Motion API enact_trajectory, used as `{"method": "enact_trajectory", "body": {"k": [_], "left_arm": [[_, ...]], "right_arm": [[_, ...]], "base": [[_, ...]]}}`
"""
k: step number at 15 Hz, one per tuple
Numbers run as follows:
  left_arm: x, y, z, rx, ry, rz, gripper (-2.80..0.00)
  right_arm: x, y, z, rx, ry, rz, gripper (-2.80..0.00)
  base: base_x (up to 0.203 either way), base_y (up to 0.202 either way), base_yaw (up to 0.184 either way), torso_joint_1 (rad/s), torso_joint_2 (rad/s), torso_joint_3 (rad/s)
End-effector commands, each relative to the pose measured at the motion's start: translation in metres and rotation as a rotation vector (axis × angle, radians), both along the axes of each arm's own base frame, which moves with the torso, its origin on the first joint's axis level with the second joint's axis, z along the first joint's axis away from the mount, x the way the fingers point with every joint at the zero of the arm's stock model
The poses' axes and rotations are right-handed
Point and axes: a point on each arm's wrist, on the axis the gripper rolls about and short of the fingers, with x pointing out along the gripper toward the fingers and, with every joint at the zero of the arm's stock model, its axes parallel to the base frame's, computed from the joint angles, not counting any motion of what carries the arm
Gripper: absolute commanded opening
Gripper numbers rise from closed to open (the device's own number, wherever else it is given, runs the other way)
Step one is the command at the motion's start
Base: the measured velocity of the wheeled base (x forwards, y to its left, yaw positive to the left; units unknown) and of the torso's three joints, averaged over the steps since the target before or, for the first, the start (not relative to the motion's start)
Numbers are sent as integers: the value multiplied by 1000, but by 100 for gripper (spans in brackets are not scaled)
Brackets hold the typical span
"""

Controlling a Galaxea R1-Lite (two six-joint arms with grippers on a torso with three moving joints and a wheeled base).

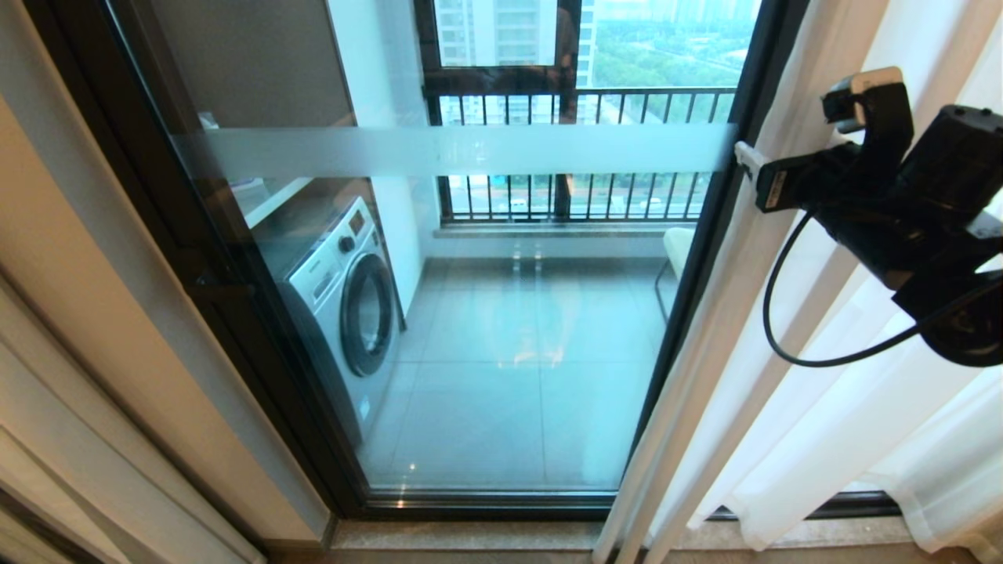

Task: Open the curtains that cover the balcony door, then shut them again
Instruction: Pull the inner curtains open on both sides

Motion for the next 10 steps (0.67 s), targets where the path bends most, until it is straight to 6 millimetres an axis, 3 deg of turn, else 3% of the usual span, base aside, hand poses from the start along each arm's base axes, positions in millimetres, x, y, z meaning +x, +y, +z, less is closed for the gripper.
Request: {"method": "enact_trajectory", "body": {"k": [1, 10], "left_arm": [[0, 0, 0, 0, 0, -1, -280], [0, 0, 0, 0, 0, 0, -280]], "right_arm": [[-2, 0, 4, 6, -30, -1, -280], [-13, -7, 22, 35, -149, -13, -280]], "base": [[0, 0, 0, 0, 0, 0], [0, 0, 0, 0, 0, 0]]}}
